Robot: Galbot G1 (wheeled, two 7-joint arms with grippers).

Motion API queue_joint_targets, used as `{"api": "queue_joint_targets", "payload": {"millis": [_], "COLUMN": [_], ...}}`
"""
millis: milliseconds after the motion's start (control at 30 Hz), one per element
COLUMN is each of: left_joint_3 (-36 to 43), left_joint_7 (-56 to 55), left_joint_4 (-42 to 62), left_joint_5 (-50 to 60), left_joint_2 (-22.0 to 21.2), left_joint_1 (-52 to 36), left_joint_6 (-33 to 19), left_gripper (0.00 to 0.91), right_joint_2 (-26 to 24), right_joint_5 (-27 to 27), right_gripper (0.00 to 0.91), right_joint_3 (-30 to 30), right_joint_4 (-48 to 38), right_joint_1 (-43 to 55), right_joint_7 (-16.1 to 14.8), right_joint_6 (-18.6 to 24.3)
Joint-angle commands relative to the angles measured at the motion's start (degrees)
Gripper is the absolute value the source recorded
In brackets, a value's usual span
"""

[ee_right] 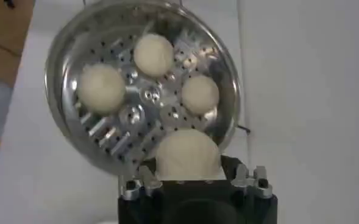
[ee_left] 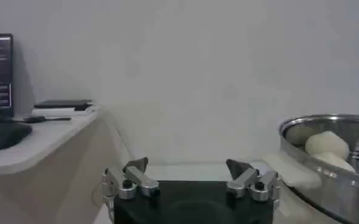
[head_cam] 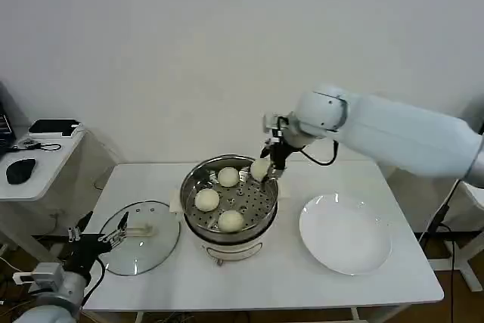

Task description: Take steamed baozi put them in steamer then cover it.

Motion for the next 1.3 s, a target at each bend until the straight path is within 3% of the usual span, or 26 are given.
{"api": "queue_joint_targets", "payload": {"millis": [33,933,1033,1067,1300], "left_joint_3": [0.0,0.3,0.2,0.2,0.1], "left_joint_7": [0.0,0.0,0.0,0.0,0.0], "left_joint_4": [-0.3,0.4,0.3,0.3,0.3], "left_joint_5": [0.0,0.0,-0.1,-0.1,-0.1], "left_joint_2": [0.1,0.2,0.2,0.2,0.1], "left_joint_1": [-0.1,-0.5,-0.5,-0.5,-0.3], "left_joint_6": [0.0,0.0,0.0,0.0,0.0], "left_gripper": [0.907,0.907,0.907,0.907,0.907], "right_joint_2": [6.5,8.7,8.7,8.6,6.9], "right_joint_5": [1.3,-4.5,-4.5,-4.6,-3.8], "right_gripper": [0.725,0.725,0.746,0.907,0.907], "right_joint_3": [-1.2,-0.1,0.1,0.2,2.3], "right_joint_4": [-4.6,-9.4,-9.5,-9.5,-7.5], "right_joint_1": [-5.4,-10.2,-10.5,-10.6,-9.9], "right_joint_7": [2.8,2.3,3.1,3.3,4.0], "right_joint_6": [-3.7,-3.4,-3.1,-3.1,-3.3]}}
